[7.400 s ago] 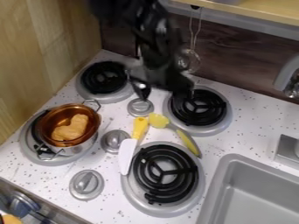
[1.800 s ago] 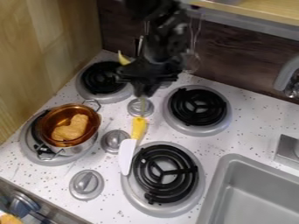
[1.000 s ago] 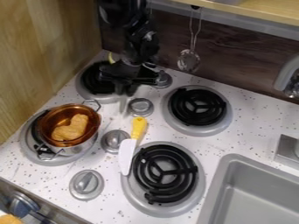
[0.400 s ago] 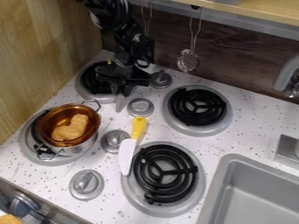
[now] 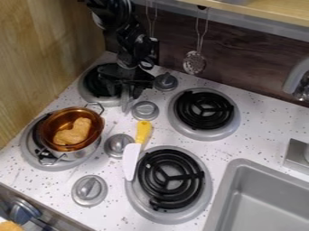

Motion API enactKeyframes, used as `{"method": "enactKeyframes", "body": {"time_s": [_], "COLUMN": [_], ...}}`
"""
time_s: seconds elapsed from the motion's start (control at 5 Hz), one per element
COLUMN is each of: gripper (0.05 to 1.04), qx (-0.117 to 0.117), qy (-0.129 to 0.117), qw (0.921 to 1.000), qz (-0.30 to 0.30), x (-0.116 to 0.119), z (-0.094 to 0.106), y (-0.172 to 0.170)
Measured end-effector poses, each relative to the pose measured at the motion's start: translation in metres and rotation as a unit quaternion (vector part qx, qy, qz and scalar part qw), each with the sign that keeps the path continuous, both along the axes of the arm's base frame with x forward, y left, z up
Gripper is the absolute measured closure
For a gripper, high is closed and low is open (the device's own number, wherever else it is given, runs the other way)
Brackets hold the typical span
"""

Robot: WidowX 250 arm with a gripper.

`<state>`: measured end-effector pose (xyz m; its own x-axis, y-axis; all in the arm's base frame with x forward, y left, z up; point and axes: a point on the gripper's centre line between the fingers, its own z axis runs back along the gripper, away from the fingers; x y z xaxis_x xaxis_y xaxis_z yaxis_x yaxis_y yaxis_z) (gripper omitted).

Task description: Move the spoon to the upper left burner

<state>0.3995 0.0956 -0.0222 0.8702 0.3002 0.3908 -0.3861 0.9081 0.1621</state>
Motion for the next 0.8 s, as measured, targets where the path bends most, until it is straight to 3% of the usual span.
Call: {"method": "enactKeyframes", "body": {"time_s": [0.2, 0.4, 0.6, 0.8], "gripper": [0.081, 0.083, 0.083, 0.083], "qx": [0.002, 0.009, 0.019, 0.032], "qy": [0.004, 0.015, -0.011, -0.016], "qw": [0.9999, 0.9997, 0.9994, 0.9988], "qz": [0.009, 0.015, 0.027, 0.035], "x": [-0.002, -0.006, -0.008, -0.010], "z": [0.000, 0.000, 0.009, 0.025], "y": [0.001, 0.002, -0.004, -0.009]}}
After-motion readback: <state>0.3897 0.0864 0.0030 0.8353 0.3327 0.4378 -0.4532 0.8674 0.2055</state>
